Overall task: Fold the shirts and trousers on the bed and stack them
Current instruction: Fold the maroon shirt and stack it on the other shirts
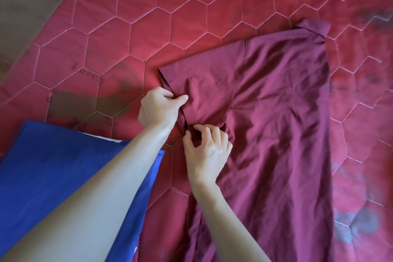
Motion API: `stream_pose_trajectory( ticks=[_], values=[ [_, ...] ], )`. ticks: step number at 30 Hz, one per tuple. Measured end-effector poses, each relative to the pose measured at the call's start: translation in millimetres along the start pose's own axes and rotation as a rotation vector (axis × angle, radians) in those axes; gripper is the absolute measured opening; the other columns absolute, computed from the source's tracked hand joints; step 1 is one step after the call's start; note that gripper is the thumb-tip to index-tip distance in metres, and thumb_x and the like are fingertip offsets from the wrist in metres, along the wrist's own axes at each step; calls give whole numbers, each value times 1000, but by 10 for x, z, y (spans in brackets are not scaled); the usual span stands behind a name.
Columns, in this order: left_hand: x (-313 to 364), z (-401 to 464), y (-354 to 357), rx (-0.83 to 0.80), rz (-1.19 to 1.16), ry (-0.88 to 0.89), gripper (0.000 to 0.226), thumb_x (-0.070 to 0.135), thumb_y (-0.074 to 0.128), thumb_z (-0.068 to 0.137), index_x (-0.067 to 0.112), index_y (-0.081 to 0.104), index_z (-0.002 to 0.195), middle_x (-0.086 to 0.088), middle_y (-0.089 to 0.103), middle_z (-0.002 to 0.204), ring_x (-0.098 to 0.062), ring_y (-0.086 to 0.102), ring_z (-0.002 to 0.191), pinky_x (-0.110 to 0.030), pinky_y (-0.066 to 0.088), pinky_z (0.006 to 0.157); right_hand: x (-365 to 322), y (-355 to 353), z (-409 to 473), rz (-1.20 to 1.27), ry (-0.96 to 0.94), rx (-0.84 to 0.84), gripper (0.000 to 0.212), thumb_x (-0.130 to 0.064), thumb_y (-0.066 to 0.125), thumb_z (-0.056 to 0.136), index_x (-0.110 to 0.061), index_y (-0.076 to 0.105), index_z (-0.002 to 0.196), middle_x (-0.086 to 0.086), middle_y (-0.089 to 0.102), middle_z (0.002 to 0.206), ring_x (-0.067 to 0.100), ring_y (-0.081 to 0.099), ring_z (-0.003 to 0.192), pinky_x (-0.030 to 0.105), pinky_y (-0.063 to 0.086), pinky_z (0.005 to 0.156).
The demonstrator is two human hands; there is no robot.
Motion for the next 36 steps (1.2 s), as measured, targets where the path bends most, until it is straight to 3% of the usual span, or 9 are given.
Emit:
stream_pose_trajectory(
  ticks=[4, 7, 13, 17, 20, 23, 27, 31, 36],
  values=[
    [-56, 60, -62, 67, -147, -46, 30, 50, 76, 72, 26, 69, 90, 14, 66, 79, -17, 66, 92, -33, 51, 78, -28, -67, -47, 43, -58, 42, 11, -16, 80, 68, -22, 72, 73, -10, 65, 82, 17, 57, 81, 30, 39, 75],
    [-64, 139, -63, 67, -249, -43, 14, 38, 76, 76, 28, 66, 76, 13, 64, 68, -18, 65, 80, -33, 53, 76, -64, -142, -78, 49, -149, 88, 8, -17, 79, 73, -23, 73, 73, -9, 64, 82, 15, 54, 83, 30, 39, 76],
    [-90, 342, -100, -3, -311, -31, 22, 27, 79, 75, 26, 63, 60, 7, 55, 52, -16, 50, 52, -30, 49, 63, -76, -123, -133, 19, -274, 38, 7, -19, 78, 76, -24, 74, 75, -6, 65, 88, 17, 56, 85, 33, 37, 78],
    [37, 367, -172, 5, -91, 106, 12, 31, 75, 79, 22, 67, 75, 8, 63, 67, -22, 65, 72, -33, 52, 70, -107, -163, -147, 24, -337, 16, 3, -25, 75, 82, -23, 76, 80, -6, 67, 91, 19, 61, 86, 33, 38, 80],
    [220, 248, -324, 178, 148, 243, 13, 29, 70, 82, 22, 66, 93, 3, 62, 92, -25, 61, 91, -33, 42, 67, -192, -317, -74, 70, -391, 62, 10, -23, 66, 89, -22, 75, 89, -7, 67, 94, 17, 60, 89, 33, 38, 84],
    [621, -70, -309, 331, 319, 653, 25, 16, 64, 83, 13, 61, 108, -10, 58, 110, -31, 55, 97, -43, 45, 74, -233, -376, 160, 76, -406, 55, 21, -9, 58, 88, -16, 72, 102, -3, 66, 100, 19, 59, 97, 35, 39, 91],
    [920, -502, 282, 100, 361, 1073, 34, 8, 55, 89, 1, 61, 122, -17, 57, 129, -34, 53, 122, -45, 41, 104, -122, -200, 598, -37, -306, -12, 36, -5, 52, 86, -7, 65, 120, 7, 65, 120, 24, 56, 118, 42, 36, 108],
    [690, -513, 879, -165, 642, 998, 52, 31, 29, 101, 12, 34, 150, -11, 24, 159, -27, 18, 148, -46, 13, 120, 151, 189, 660, -208, -223, -228, 46, -19, 45, 98, -6, 45, 142, 12, 42, 149, 27, 32, 142, 49, 20, 118],
    [421, -193, 730, -53, 735, 879, 58, 43, 22, 100, 20, 23, 154, -11, 14, 162, -27, 13, 149, -47, 10, 120, 275, 308, 586, -291, -288, -251, 55, -34, 35, 98, -10, 38, 147, 10, 32, 155, 25, 24, 146, 46, 16, 119]
  ],
)
Point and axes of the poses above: each hand's wrist, its own z-axis towards the middle knuckle, its own y-axis out of the palm, x = y × z, the point moved 10 cm from there along z, towards the middle knuckle
